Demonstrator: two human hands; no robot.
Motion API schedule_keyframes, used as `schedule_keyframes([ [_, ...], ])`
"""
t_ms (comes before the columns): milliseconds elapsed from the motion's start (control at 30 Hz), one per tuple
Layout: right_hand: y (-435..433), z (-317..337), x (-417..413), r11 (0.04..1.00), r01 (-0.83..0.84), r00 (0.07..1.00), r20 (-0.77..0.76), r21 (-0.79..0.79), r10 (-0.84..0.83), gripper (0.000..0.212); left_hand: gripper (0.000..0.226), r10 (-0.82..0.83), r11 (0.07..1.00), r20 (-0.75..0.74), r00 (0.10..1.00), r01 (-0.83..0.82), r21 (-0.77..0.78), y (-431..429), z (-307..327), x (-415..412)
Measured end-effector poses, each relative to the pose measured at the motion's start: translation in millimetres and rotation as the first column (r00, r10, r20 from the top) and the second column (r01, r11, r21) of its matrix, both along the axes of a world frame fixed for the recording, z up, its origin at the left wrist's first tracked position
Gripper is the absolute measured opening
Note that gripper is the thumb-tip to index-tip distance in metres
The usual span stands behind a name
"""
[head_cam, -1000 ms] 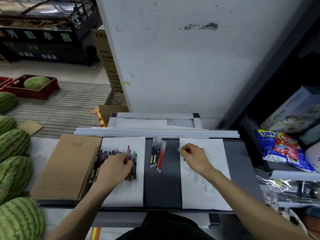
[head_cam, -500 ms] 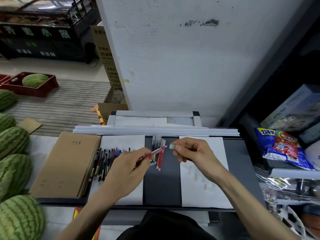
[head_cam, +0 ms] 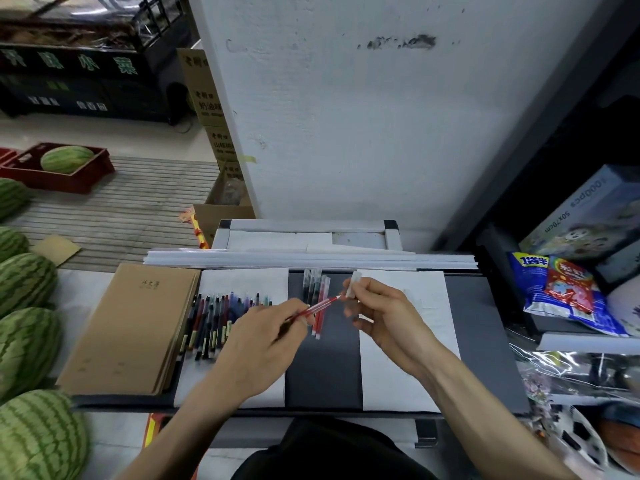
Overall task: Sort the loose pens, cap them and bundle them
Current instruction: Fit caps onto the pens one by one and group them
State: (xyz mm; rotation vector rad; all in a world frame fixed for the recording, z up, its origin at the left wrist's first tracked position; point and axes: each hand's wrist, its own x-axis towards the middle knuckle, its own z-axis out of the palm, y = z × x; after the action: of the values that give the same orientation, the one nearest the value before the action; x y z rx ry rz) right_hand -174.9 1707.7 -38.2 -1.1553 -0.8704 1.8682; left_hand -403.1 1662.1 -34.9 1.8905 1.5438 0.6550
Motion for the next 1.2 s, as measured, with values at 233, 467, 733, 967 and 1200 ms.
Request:
schedule_keyframes([
  [233, -3.3, -4.4, -7.5, 0.996, 0.083, 0.994, -0.075, 0.036, -0.08, 0.024, 0.023, -0.022, 0.998, 0.013, 1.0, 0.021, 0.053, 1.1, -3.5, 2.7],
  [467, -8.4, -9.8, -12.9, 0.986, 0.082, 0.996, -0.033, 0.142, -0.078, 0.008, 0.025, -0.002, 0.999, 0.065, 0.998, -0.001, 0.054, 2.9, -4.9, 7.2],
  [733, -6.5, -12.9, -20.8, 0.959, 0.19, 0.978, 0.043, 0.211, -0.203, 0.037, 0.053, 0.045, 0.987, 0.392, 0.919, 0.02, -0.161, 8.5, -10.1, 34.7],
  [967, -6.4, -28.1, -27.7, 0.975, 0.065, 0.969, 0.221, 0.215, -0.113, 0.03, 0.042, 0.228, 0.939, 0.533, 0.815, -0.039, -0.342, 12.9, -32.8, 49.1],
  [1200, 12.7, -81.0, -19.6, 0.996, 0.034, 0.939, 0.343, -0.078, -0.005, 0.023, 0.026, 0.058, 0.948, -0.097, 0.994, -0.086, -0.306, 10.7, -74.5, 26.0],
])
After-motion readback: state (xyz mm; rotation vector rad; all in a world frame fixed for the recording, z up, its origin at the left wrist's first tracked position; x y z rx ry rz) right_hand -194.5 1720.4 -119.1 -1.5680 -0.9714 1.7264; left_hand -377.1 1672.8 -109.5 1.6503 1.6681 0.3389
